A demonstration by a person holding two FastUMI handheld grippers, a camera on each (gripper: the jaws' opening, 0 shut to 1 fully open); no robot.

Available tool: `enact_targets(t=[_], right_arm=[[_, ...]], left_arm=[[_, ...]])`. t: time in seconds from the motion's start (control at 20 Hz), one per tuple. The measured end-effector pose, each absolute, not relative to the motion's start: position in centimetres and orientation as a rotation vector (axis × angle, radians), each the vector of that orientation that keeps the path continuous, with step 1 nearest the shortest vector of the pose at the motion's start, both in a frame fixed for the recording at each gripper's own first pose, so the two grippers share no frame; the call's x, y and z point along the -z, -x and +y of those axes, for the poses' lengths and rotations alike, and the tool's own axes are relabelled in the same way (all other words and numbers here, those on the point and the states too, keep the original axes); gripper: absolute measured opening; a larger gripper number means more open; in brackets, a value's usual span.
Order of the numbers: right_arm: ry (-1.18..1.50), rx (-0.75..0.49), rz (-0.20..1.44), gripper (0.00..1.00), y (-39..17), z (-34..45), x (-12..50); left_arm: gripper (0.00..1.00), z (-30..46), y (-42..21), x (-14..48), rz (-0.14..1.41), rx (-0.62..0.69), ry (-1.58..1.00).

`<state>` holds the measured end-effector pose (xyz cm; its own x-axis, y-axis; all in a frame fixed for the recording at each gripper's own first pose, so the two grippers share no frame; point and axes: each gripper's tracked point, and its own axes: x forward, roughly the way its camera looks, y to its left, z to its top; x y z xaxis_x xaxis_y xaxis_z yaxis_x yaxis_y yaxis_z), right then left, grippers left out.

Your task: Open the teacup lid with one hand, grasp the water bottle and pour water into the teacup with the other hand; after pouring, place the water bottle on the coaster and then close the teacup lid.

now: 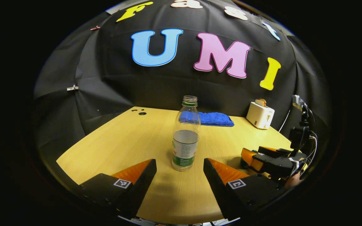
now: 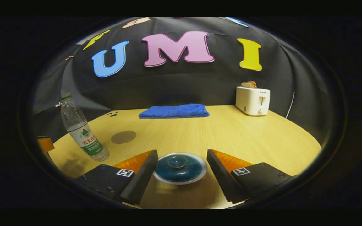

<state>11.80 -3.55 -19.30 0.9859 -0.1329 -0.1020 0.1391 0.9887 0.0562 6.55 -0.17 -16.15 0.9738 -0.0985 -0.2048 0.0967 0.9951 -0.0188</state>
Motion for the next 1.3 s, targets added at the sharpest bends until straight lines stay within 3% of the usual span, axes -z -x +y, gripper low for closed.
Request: enact_targets(t=[0.15,0.25,0.4,0.45,0.5,0.55,0.65,0.7,0.8,0.85,0.95,1.0,1.05,1.3], right_arm=[[-0.004,0.152,0.071,0.89,-11.9,-3.6,18.8],[0.001,0.152,0.070,0.75,-12.2,-3.5,18.8],[0.005,0.156,0.073,0.71,-12.2,-3.4,18.8],[0.007,0.157,0.075,0.65,-12.2,-3.4,18.7],[0.006,0.156,0.075,0.67,-12.2,-3.4,18.6],[0.009,0.156,0.072,0.64,-12.3,-3.3,18.4],[0.016,0.161,0.072,0.47,-12.4,-3.3,18.3],[0.016,0.161,0.075,0.29,-12.2,-3.2,18.4],[0.008,0.156,0.090,0.39,-12.4,-3.2,18.4],[-0.001,0.155,0.101,0.39,-12.4,-3.2,18.4],[-0.022,0.154,0.112,0.24,-12.5,-3.3,18.3],[-0.024,0.151,0.114,0.34,-12.5,-3.2,18.3],[-0.014,0.151,0.112,0.29,-12.3,-3.1,17.9],[0.044,0.154,0.052,0.29,-11.2,-2.7,14.1]], left_arm=[[0.96,1.1,-6.9,16.6,0.208,0.076,0.011],[0.96,1.7,-7.1,17.0,0.209,0.063,0.024],[0.96,1.5,-7.1,17.6,0.219,0.061,0.043],[0.96,1.4,-7.0,17.7,0.221,0.066,0.046],[0.96,1.2,-7.0,17.8,0.220,0.072,0.044],[0.95,1.0,-6.9,17.7,0.219,0.078,0.038],[0.96,0.8,-7.0,17.7,0.213,0.091,0.021],[0.96,0.8,-7.2,17.6,0.209,0.096,0.012],[0.96,0.7,-7.5,17.4,0.202,0.117,0.008],[0.95,0.4,-7.7,17.4,0.199,0.141,0.009],[0.96,-0.7,-8.2,17.6,0.191,0.222,-0.037],[0.96,-0.9,-8.7,17.9,0.196,0.249,-0.073],[0.95,-1.1,-9.2,18.4,0.200,0.266,-0.098],[0.95,-1.9,-12.8,18.9,0.172,0.300,-0.090]])
